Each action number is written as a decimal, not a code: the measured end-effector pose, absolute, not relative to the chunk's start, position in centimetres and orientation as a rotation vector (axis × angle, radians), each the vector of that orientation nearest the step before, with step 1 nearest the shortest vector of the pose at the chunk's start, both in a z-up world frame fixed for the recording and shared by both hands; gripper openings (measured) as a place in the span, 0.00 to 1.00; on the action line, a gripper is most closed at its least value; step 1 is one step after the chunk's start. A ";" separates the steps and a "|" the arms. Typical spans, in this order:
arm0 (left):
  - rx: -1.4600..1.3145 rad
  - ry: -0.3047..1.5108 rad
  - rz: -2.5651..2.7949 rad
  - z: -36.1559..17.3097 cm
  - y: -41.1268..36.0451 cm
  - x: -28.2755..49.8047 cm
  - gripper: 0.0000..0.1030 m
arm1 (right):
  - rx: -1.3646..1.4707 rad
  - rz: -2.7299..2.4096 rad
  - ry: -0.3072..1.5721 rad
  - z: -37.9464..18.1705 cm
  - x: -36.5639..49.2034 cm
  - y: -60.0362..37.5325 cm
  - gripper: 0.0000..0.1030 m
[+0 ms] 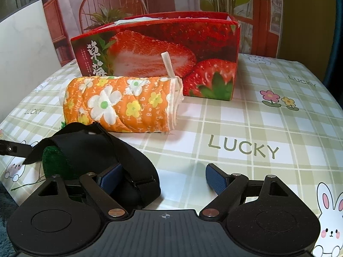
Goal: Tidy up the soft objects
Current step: 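Close both tools on the black cap's brim, then carry the black cap into the red box and open both tools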
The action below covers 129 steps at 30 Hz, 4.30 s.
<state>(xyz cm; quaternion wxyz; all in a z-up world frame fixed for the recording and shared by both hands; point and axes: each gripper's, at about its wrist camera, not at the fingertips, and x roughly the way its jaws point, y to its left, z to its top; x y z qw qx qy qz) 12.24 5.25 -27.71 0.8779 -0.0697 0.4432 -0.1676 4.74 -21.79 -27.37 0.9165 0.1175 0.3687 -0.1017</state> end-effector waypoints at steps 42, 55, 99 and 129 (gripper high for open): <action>-0.158 0.918 -0.178 -28.1 6.7 13.2 0.05 | 0.200 -0.030 0.789 -24.2 4.1 -19.7 0.61; -0.120 0.904 -0.193 -28.1 6.2 13.0 0.13 | 0.183 -0.096 0.822 -26.7 4.6 -20.2 0.38; -0.096 0.556 -0.406 -16.9 5.6 12.0 0.05 | 0.146 -0.098 0.396 -16.6 2.4 -23.2 0.07; 0.168 0.589 -0.282 -15.8 -5.4 32.1 0.05 | -0.068 -0.262 0.451 -15.8 21.4 -30.3 0.07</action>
